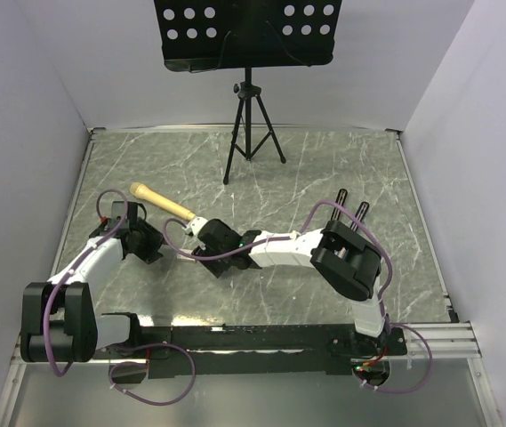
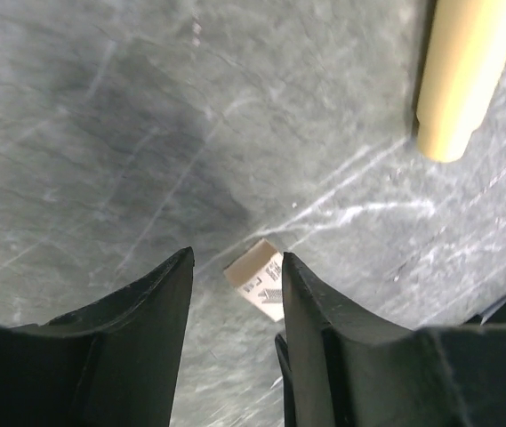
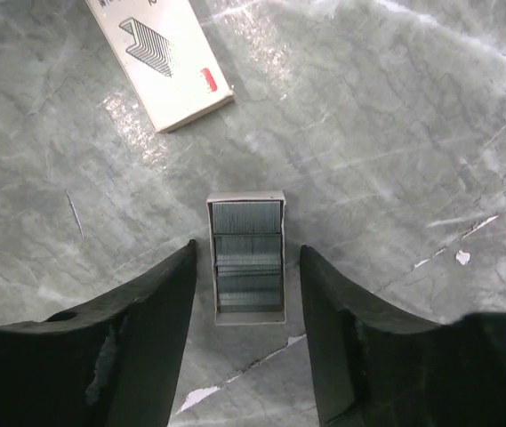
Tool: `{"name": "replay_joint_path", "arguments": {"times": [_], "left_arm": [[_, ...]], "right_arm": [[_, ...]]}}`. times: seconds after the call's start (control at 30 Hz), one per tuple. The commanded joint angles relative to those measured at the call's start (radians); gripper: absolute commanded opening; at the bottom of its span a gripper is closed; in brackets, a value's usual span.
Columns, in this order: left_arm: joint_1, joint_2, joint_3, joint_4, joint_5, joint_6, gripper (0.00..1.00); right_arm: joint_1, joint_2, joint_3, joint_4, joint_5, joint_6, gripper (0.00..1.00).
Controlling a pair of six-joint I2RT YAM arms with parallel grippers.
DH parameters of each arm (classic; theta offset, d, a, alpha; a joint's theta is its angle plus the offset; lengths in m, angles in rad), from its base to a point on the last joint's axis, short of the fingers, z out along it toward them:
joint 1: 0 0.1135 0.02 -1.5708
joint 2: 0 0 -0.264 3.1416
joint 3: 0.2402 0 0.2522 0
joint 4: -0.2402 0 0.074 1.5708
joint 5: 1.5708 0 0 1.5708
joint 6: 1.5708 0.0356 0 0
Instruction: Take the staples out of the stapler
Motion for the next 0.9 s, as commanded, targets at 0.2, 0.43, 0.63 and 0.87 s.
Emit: {"name": "replay_joint_path", "arguments": {"times": [0.2,0.43,0.63,0.87], "left_arm": [[0.003,-0.002,-0.018,0.035,0.085,0.078,0.46],[0.000,0.027,-0.032,0.070,0.148,0.115,0.46],[-0.008,0.035,-0.033,0.090,0.168,0.138,0.46],[-0.031,0.064,-0.030,0.105,0.177,0.157,0.41]], "right_arm": [[0.009,-0.051,-0.097,0.051,0.010,-0.005,0.55],[0.010,-0.070,-0.132,0.059,0.019,-0.002,0.50],[0.009,-0.056,-0.120,0.070,0.010,-0.011,0.41],[0.012,-0.040,-0.090,0.087,-0.016,-0.031,0.37]]}}
